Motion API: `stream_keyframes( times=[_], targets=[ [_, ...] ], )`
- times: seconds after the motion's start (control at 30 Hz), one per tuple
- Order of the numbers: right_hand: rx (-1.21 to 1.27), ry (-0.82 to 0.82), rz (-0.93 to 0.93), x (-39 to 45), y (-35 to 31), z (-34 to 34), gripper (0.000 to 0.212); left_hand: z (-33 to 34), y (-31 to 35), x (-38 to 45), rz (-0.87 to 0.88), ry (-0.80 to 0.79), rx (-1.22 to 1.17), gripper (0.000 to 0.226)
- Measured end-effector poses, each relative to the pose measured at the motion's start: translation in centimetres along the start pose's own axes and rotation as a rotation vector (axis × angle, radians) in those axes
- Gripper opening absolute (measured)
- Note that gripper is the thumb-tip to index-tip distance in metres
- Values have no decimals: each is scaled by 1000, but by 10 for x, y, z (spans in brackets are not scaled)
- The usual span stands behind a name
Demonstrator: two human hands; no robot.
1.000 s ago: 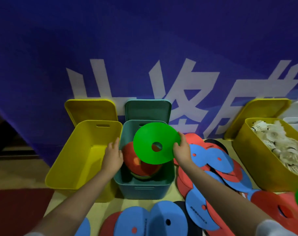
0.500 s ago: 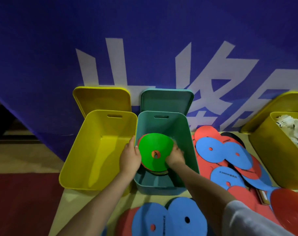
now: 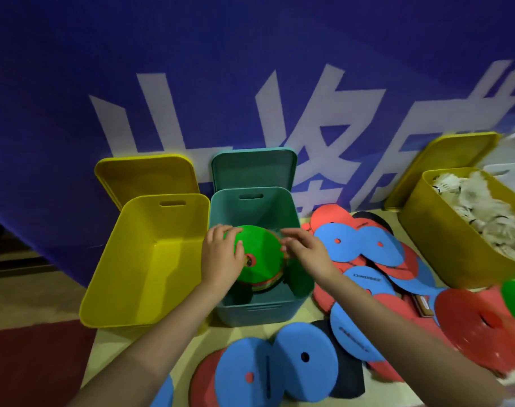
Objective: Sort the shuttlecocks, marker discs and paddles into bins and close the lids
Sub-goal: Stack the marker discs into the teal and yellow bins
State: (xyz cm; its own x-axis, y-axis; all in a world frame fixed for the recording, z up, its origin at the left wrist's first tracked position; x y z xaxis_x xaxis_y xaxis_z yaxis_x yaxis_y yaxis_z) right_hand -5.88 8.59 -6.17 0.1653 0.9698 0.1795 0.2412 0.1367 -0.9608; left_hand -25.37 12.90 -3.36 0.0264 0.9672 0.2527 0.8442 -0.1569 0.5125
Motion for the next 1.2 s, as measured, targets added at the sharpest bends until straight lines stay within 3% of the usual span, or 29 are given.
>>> stream_keyframes(
  times=[0.13, 0.23, 0.5, 0.67, 0.87, 1.0, 1.1, 1.2],
  targets=[
    [111, 237, 17, -20, 18, -86, 20, 14, 88, -19, 81, -56, -192, 35],
    [107, 326, 59, -34, 46, -152, 21, 45, 150, -43, 125, -156, -293, 41],
    [-195, 246, 115, -90, 130, -322, 28, 195, 258, -130, 133, -450, -193, 45],
    [-452, 238, 149, -128, 167, -432, 20, 267, 314, -176, 72, -545, -116, 42],
    [-809, 331, 204, -179, 189, -543, 34, 320, 416, -240, 313, -585, 3, 41],
    [-1073, 144, 333, -193, 220, -577, 62, 369, 448, -291, 522, -673, 263, 56],
    [-1198, -119, 456, -198, 243, -574, 77, 394, 444, -310, 532, -726, 427, 74],
    [-1361, -281, 475, -194, 249, -568, 84, 401, 444, -313, 533, -689, 460, 79]
  ],
)
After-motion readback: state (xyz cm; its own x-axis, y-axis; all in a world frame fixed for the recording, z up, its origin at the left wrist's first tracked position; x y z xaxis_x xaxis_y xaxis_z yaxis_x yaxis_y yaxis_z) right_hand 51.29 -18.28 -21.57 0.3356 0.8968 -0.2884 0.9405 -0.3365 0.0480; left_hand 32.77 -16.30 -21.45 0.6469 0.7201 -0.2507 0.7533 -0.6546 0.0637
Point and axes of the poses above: each hand's wrist, its own x-axis towards the middle knuckle, its own z-axis out of the palm, y = z × x, the point moved 10 cm from there along x, towards the middle knuckle, and after that the axes turned 14 degrees about -z, right-handed, at the moved point
